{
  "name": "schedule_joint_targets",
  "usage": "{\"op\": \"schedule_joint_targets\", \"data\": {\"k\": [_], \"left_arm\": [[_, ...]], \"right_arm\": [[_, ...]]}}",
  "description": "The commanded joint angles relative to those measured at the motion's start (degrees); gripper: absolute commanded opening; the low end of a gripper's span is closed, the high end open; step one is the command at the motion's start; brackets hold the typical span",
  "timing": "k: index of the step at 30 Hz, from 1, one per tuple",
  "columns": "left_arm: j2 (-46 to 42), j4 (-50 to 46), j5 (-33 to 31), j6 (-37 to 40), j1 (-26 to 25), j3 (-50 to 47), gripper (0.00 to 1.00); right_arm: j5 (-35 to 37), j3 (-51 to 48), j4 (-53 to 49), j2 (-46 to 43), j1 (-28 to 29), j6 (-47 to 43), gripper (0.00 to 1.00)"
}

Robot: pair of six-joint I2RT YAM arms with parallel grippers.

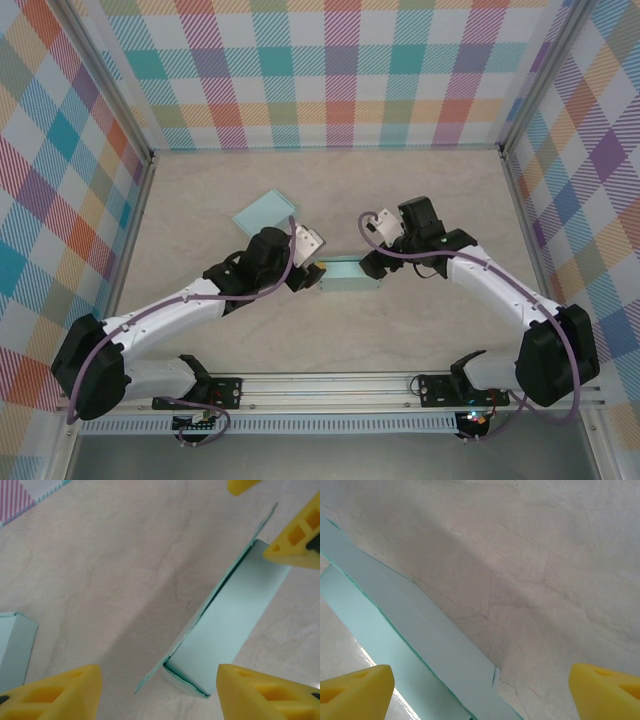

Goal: Fold the paper box

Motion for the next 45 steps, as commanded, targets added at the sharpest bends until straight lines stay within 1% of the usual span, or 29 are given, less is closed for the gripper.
{"op": "schedule_joint_targets", "data": {"k": [1, 5, 9, 12, 14, 17, 24, 26, 28, 29, 32, 36, 37, 39, 43, 44, 45], "left_arm": [[2.3, -7.4, 1.0, 4.7, 0.7, 4.4, 0.61], [6.2, -8.9, -2.3, 6.2, 0.7, 6.4, 0.6], [9.1, -8.8, -4.0, 6.0, 0.7, 7.9, 0.57], [10.6, -8.5, -5.3, 5.2, 0.7, 8.5, 0.54], [11.2, -8.3, -6.7, 4.6, 0.7, 8.7, 0.51], [11.6, -7.8, -7.9, 3.3, 0.7, 9.1, 0.45], [12.8, -8.4, -6.7, 0.7, 0.6, 10.4, 0.34], [13.3, -8.6, -6.7, 0.1, 0.5, 10.8, 0.29], [13.7, -8.7, -6.8, -0.3, 0.5, 11.1, 0.26], [13.9, -8.8, -6.7, -0.5, 0.4, 11.3, 0.22], [14.7, -8.8, -6.9, -1.2, -0.1, 12.0, 0.18], [15.7, -9.3, -7.4, -3.0, -0.8, 13.2, 0.14], [16.0, -9.2, -7.7, -3.7, -1.1, 13.5, 0.12], [16.2, -9.2, -8.3, -5.8, -1.5, 14.0, 0.09], [16.5, -9.7, -10.7, -12.3, -2.3, 15.2, 0.0], [16.4, -9.7, -11.7, -14.0, -2.5, 15.5, 0.0], [16.4, -11.8, -12.9, -15.6, -2.7, 15.8, 0.0]], "right_arm": [[-1.6, -0.6, -0.5, -1.0, 0.3, 0.0, 0.88], [-2.0, -0.8, -0.9, -0.3, 0.3, 0.6, 0.83], [-1.6, -1.0, -1.3, 0.0, 0.3, 1.2, 0.81], [-1.1, -1.7, -1.0, -0.5, 0.3, 1.9, 0.8], [-0.6, -2.0, -1.0, -0.7, 0.2, 2.3, 0.78], [0.3, -2.1, -1.3, -0.7, 0.3, 2.9, 0.72], [1.8, -2.1, -1.4, -0.7, 0.3, 4.0, 0.6], [2.3, -2.1, -1.5, -0.7, 0.3, 4.4, 0.52], [2.8, -2.1, -1.7, -0.9, 0.3, 4.8, 0.45], [3.2, -2.2, -1.7, -1.0, 0.3, 5.1, 0.42], [4.4, -2.3, -1.9, -1.3, 0.4, 5.9, 0.41], [6.2, -2.4, -2.0, -1.8, 1.1, 7.0, 0.41], [7.3, -2.4, -2.1, -1.8, 1.4, 7.5, 0.4], [8.9, -2.3, -2.5, -1.8, 2.1, 8.1, 0.38], [11.9, -2.6, -2.5, -2.0, 3.6, 9.3, 0.35], [12.3, -2.8, -2.2, -2.1, 3.9, 9.4, 0.35], [12.5, -3.0, -1.9, -2.4, 4.1, 9.5, 0.36]]}}
